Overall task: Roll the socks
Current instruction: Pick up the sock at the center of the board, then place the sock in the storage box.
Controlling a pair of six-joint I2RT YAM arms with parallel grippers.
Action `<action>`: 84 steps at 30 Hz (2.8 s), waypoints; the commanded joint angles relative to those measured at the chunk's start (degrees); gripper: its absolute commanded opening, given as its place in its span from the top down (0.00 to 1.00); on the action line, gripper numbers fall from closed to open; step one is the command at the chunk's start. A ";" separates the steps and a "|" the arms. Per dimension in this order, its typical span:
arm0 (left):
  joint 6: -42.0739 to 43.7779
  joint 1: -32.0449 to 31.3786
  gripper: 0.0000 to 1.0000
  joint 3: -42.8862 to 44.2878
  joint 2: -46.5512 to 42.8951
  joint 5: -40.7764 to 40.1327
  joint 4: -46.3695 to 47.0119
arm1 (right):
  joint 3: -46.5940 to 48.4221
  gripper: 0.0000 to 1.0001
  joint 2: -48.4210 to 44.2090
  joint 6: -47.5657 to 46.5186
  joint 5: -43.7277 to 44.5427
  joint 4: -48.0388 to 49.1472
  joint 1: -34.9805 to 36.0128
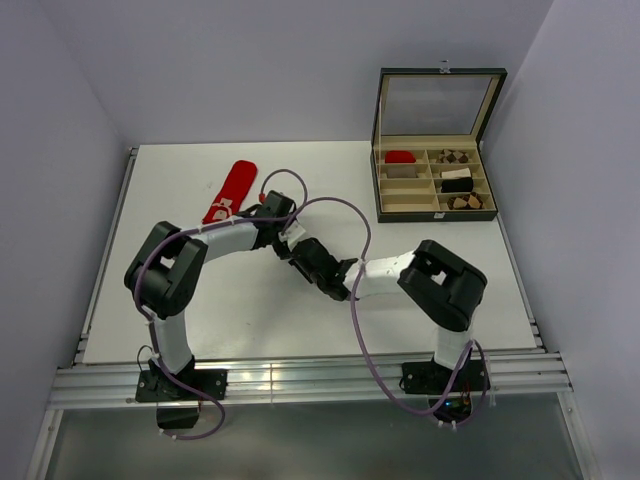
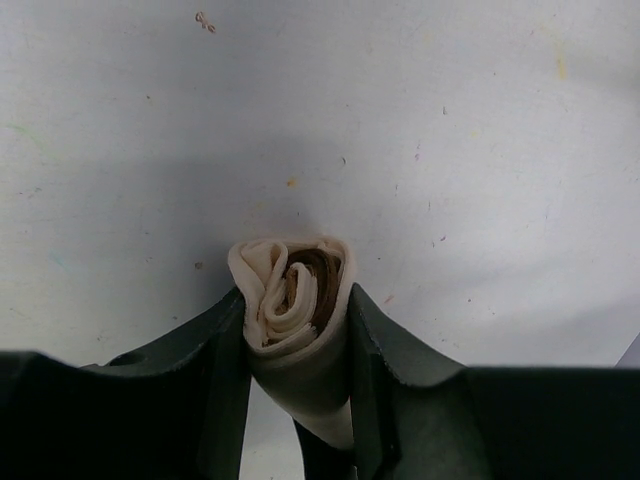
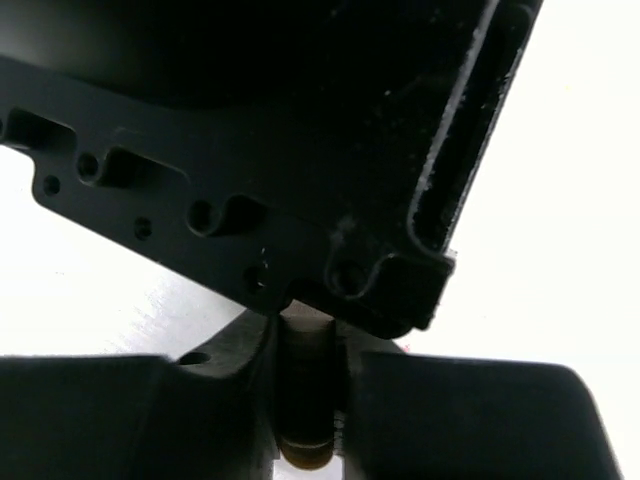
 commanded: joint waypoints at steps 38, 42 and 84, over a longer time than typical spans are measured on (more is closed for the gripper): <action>26.46 19.21 0.00 -21.32 -64.80 -43.68 21.32 | 20.62 1.00 -17.00 46.19 -7.59 -42.07 -37.20; 27.08 19.21 0.01 -22.91 -64.99 -43.41 21.15 | 30.70 1.00 -10.06 51.30 -8.63 -48.83 -40.72; 29.01 19.13 0.01 -24.84 -64.19 -40.43 21.41 | 57.45 1.00 20.45 77.49 -0.48 -58.16 -51.18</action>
